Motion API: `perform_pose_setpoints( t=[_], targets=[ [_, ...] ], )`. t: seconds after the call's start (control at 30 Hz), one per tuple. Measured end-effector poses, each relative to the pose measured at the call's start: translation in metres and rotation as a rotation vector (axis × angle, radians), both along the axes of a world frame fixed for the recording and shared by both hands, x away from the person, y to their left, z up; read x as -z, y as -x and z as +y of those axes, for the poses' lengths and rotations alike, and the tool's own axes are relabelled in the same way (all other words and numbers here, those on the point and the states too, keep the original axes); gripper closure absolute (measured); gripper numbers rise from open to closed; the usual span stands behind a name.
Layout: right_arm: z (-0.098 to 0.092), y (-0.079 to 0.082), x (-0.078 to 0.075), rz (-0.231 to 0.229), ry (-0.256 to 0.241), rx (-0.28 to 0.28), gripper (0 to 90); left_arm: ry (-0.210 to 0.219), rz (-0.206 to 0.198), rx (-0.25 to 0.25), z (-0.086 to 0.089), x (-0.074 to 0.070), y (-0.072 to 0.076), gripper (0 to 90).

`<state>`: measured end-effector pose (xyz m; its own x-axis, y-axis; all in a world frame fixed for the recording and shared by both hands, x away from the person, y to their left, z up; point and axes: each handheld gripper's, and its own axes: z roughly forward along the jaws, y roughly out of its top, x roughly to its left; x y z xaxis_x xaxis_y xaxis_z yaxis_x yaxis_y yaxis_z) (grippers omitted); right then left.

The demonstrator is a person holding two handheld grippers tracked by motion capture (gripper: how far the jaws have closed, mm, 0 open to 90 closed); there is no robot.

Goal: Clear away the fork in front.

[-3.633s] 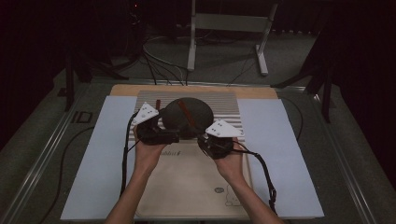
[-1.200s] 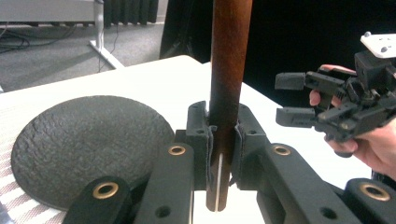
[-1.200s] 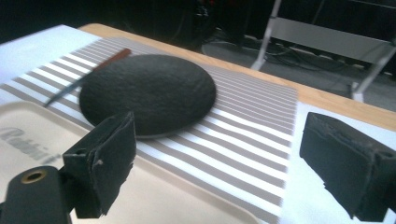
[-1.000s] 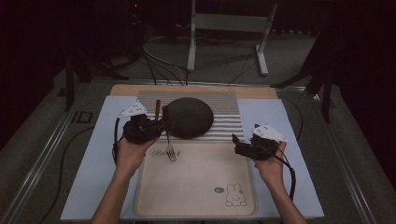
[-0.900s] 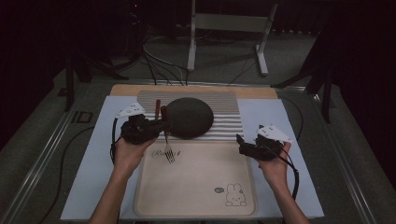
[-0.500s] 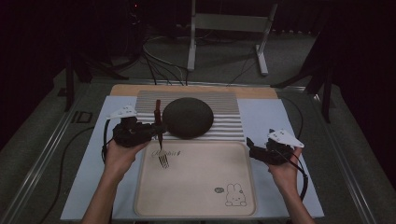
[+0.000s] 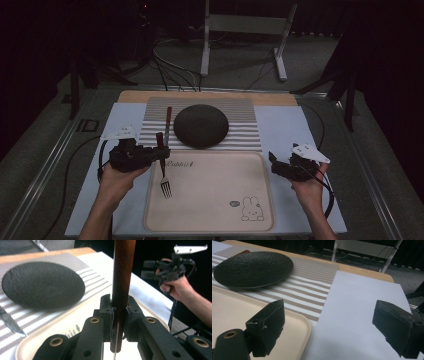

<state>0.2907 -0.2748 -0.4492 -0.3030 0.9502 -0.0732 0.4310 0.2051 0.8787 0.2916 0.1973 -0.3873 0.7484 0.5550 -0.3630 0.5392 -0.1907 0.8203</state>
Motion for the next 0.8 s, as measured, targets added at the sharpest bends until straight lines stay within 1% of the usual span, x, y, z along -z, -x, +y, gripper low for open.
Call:
perform_pose_setpoints(
  t=[0.07, 0.1, 0.13, 0.17, 0.2, 0.27, 0.3, 0.33, 0.37, 0.4, 0.47, 0.5, 0.57, 0.6, 0.67, 0.7, 0.73, 0.8],
  targets=[
    [-0.001, 0.001, -0.001, -0.007, -0.005, -0.001, 10.9, -0.001, 0.023, 0.001, 0.001, 0.005, 0.003, 80.2],
    [-0.001, 0.002, -0.002, -0.010, -0.006, -0.001, 10.9, -0.001, 0.023, 0.001, 0.001, 0.005, 0.003, 80.2],
    [-0.002, 0.002, -0.003, -0.013, -0.006, -0.002, 10.9, -0.010, 0.042, 0.005, 0.001, 0.010, 0.006, 80.2],
    [-0.002, 0.002, -0.003, -0.013, -0.006, -0.002, 10.9, -0.010, 0.042, 0.005, 0.001, 0.010, 0.006, 80.2],
    [-0.002, 0.003, -0.003, -0.015, -0.007, 0.000, 10.9, -0.012, 0.054, 0.008, 0.001, 0.013, 0.007, 80.2],
    [-0.003, 0.003, -0.003, -0.012, -0.008, 0.002, 10.9, -0.013, 0.079, 0.016, 0.001, 0.018, 0.010, 80.1],
    [-0.003, 0.003, -0.003, -0.013, -0.008, 0.001, 10.9, -0.012, 0.105, 0.023, 0.001, 0.024, 0.013, 80.1],
    [-0.003, 0.003, -0.002, -0.013, -0.006, 0.002, 10.9, -0.017, 0.116, 0.023, 0.001, 0.027, 0.014, 80.0],
    [-0.003, 0.003, -0.002, -0.013, -0.006, 0.002, 10.9, -0.017, 0.116, 0.023, 0.001, 0.027, 0.014, 79.8],
    [-0.004, 0.004, -0.002, -0.011, -0.008, 0.006, 10.9, -0.025, 0.127, 0.019, 0.001, 0.031, 0.015, 79.5],
    [-0.004, 0.004, -0.002, -0.013, -0.008, 0.005, 10.9, -0.023, 0.146, 0.019, 0.001, 0.036, 0.015, 79.2],
    [-0.004, 0.004, -0.001, -0.010, -0.007, 0.007, 10.9, -0.024, 0.164, 0.019, 0.001, 0.043, 0.014, 79.2],
    [-0.006, 0.004, 0.001, -0.004, -0.004, 0.009, 10.9, -0.037, 0.176, 0.010, -0.001, 0.050, 0.011, 79.1],
    [-0.007, 0.004, 0.001, -0.003, -0.004, 0.011, 10.9, -0.050, 0.179, -0.007, -0.002, 0.054, 0.010, 78.8],
    [-0.008, 0.004, 0.001, -0.004, -0.009, 0.013, 10.9, -0.038, 0.192, -0.028, -0.002, 0.060, 0.005, 78.6],
    [-0.008, 0.005, 0.001, -0.006, -0.011, 0.014, 10.9, -0.055, 0.188, -0.040, -0.003, 0.064, 0.003, 78.8],
    [-0.008, 0.005, 0.001, -0.006, -0.012, 0.014, 10.9, -0.084, 0.187, -0.049, -0.005, 0.067, 0.001, 78.3],
    [-0.008, 0.005, 0.001, -0.005, -0.012, 0.013, 10.9, -0.116, 0.199, -0.059, -0.008, 0.076, -0.003, 76.8]
  ],
)
